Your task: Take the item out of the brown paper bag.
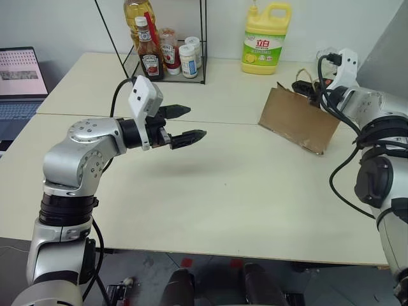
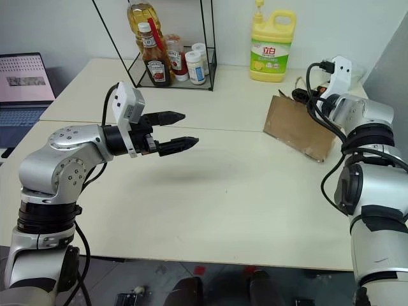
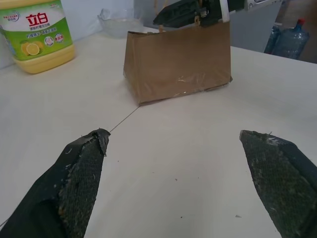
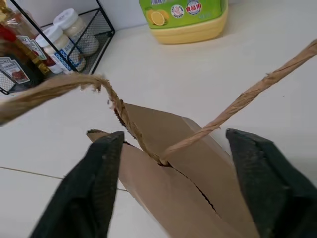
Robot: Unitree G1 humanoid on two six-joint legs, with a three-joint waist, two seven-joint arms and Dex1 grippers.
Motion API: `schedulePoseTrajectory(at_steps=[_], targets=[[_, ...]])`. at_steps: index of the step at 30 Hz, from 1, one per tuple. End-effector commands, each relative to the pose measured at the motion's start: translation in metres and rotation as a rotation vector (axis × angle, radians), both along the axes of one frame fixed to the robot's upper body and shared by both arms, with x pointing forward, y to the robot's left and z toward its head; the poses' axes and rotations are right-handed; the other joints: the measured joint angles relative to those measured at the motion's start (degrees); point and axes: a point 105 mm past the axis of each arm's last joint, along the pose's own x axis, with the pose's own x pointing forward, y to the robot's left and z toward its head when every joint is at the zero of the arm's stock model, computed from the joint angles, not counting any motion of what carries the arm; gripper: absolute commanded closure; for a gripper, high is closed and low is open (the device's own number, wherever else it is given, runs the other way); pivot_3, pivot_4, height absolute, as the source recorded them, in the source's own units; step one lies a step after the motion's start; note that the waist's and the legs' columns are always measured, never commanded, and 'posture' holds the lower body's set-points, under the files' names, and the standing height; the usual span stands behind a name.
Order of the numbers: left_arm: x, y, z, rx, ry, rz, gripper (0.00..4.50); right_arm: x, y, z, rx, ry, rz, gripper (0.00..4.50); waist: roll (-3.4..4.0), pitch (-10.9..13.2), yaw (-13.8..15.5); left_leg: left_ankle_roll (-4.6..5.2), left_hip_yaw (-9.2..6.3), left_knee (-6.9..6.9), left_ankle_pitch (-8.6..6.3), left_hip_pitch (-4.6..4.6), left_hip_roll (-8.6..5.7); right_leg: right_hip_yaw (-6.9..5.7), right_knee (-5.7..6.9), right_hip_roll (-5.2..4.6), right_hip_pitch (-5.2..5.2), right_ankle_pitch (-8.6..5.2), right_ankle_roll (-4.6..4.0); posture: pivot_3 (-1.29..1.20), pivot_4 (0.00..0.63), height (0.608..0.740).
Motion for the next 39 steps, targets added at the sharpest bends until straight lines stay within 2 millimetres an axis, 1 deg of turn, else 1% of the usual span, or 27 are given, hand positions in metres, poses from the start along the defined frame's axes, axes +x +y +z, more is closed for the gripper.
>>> schedulePoseTrajectory(at_steps=[1, 3, 5, 7, 8, 12, 16, 19, 24, 26, 29, 31, 33, 34, 36, 39], targets=[[-0.008, 0.001, 0.015, -0.005, -0.063, -0.019, 0.00, -0.001, 0.006, 0.031, 0.034, -0.103, 0.034, 2.71, 0.00, 0.0, 0.0, 0.00, 0.00, 0.00, 0.00, 0.00, 0.00, 0.00, 0.00, 0.00, 0.00, 0.00, 0.00, 0.00, 0.150, 0.740], [-0.007, 0.001, 0.017, -0.003, -0.064, -0.021, 0.00, 0.000, 0.009, 0.032, 0.039, -0.111, 0.047, 3.44, 0.01, 0.0, 0.0, 0.00, 0.00, 0.00, 0.00, 0.00, 0.00, 0.00, 0.00, 0.00, 0.00, 0.00, 0.00, 0.00, 0.150, 0.740], [-0.007, 0.001, 0.018, -0.003, -0.065, -0.024, 0.00, 0.000, 0.011, 0.032, 0.041, -0.115, 0.057, 4.03, 0.01, 0.0, -0.1, 0.00, 0.01, 0.00, 0.00, 0.00, 0.00, 0.00, 0.02, 0.00, -0.01, 0.00, 0.00, 0.00, 0.150, 0.740], [-0.007, 0.002, 0.018, -0.002, -0.066, -0.024, 0.00, 0.000, 0.013, 0.033, 0.042, -0.120, 0.066, 4.34, 0.01, 0.0, -0.1, 0.00, 0.01, 0.00, 0.00, 0.00, 0.00, 0.00, 0.02, 0.00, -0.01, 0.00, 0.00, 0.00, 0.150, 0.740], [-0.007, 0.002, 0.018, -0.002, -0.067, -0.024, 0.00, -0.001, 0.013, 0.033, 0.045, -0.122, 0.069, 4.39, 0.02, 0.0, -0.1, 0.00, 0.01, 0.01, 0.00, 0.00, 0.00, 0.00, 0.02, 0.00, -0.01, 0.00, 0.00, 0.00, 0.150, 0.740], [-0.009, 0.001, 0.018, -0.002, -0.067, -0.026, 0.00, -0.001, 0.013, 0.034, 0.059, -0.132, 0.071, 4.39, 0.02, 0.0, -0.1, 0.00, 0.01, 0.02, 0.00, 0.00, 0.00, 0.00, 0.05, 0.00, -0.01, 0.00, 0.00, 0.00, 0.150, 0.740], [-0.010, 0.001, 0.018, -0.005, -0.066, -0.024, 0.00, -0.002, 0.018, 0.037, 0.059, -0.150, 0.104, 4.39, 0.02, 0.0, -0.1, 0.00, 0.02, 0.04, 0.00, 0.00, 0.00, 0.00, 0.08, 0.00, -0.01, 0.00, 0.00, 0.00, 0.150, 0.740], [-0.012, 0.000, 0.016, -0.008, -0.064, -0.026, 0.00, -0.004, 0.025, 0.042, 0.044, -0.168, 0.158, 4.39, 0.02, 0.0, -0.2, 0.00, 0.02, 0.04, 0.00, 0.00, 0.00, 0.00, 0.10, 0.00, -0.02, 0.00, 0.00, 0.00, 0.150, 0.740], [-0.017, -0.001, 0.014, -0.013, -0.054, -0.026, 0.00, -0.005, 0.030, 0.043, 0.023, -0.186, 0.192, 4.39, 0.02, 0.0, -0.2, 0.00, 0.03, 0.07, 0.00, 0.01, 0.00, 0.01, 0.23, -0.01, -0.05, 0.00, 0.00, 0.00, 0.150, 0.740], [-0.019, 0.001, 0.016, -0.030, -0.043, -0.019, 0.00, -0.007, 0.036, 0.049, 0.035, -0.210, 0.234, 4.39, 0.02, 0.0, -0.2, -0.01, 0.04, 0.09, 0.00, 0.01, 0.00, 0.00, 0.37, -0.01, -0.10, 0.00, 0.00, 0.00, 0.150, 0.740], [-0.024, 0.004, 0.018, -0.053, -0.025, -0.008, 0.00, -0.012, 0.049, 0.059, 0.043, -0.246, 0.310, 4.39, 0.03, 0.0, -0.2, 0.00, 0.06, 0.11, 0.00, 0.01, 0.00, 0.00, 0.46, -0.01, -0.16, 0.00, 0.00, 0.00, 0.150, 0.740], [-0.033, 0.005, 0.019, -0.073, -0.006, -0.011, 0.00, -0.017, 0.067, 0.065, 0.047, -0.272, 0.401, 4.39, 0.03, 0.0, -0.4, 0.00, 0.07, 0.15, 0.00, 0.01, 0.00, 0.02, 0.54, -0.01, -0.18, 0.00, 0.00, 0.00, 0.150, 0.740], [-0.039, 0.006, 0.018, -0.084, 0.009, -0.010, 0.00, -0.022, 0.079, 0.067, 0.053, -0.286, 0.461, 4.39, 0.03, 0.0, -0.6, -0.01, 0.10, 0.18, 0.00, 0.02, 0.00, 0.04, 0.64, -0.02, -0.20, 0.00, -0.01, 0.00, 0.150, 0.740], [-0.042, 0.006, 0.017, -0.087, 0.018, -0.009, 0.00, -0.023, 0.085, 0.067, 0.055, -0.288, 0.491, 4.39, 0.04, 0.0, -0.7, -0.01, 0.10, 0.20, 0.00, 0.02, 0.00, 0.03, 0.71, -0.02, -0.23, 0.00, 0.00, 0.00, 0.150, 0.740], [-0.050, 0.008, 0.011, -0.096, 0.046, 0.006, 0.00, -0.027, 0.107, 0.062, 0.053, -0.293, 0.564, 4.39, 0.04, 0.0, -0.9, -0.01, 0.09, 0.22, 0.00, 0.03, 0.01, 0.03, 0.82, -0.02, -0.25, 0.00, -0.01, 0.00, 0.150, 0.740], [-0.054, 0.013, 0.005, -0.103, 0.066, 0.041, 0.00, -0.029, 0.127, 0.059, 0.067, -0.297, 0.612, 4.39, 0.04, 0.0, -1.4, 0.00, 0.09, 0.24, 0.01, 0.07, 0.04, 0.03, 0.89, -0.01, -0.27, 0.00, 0.00, 0.00, 0.150, 0.740]])
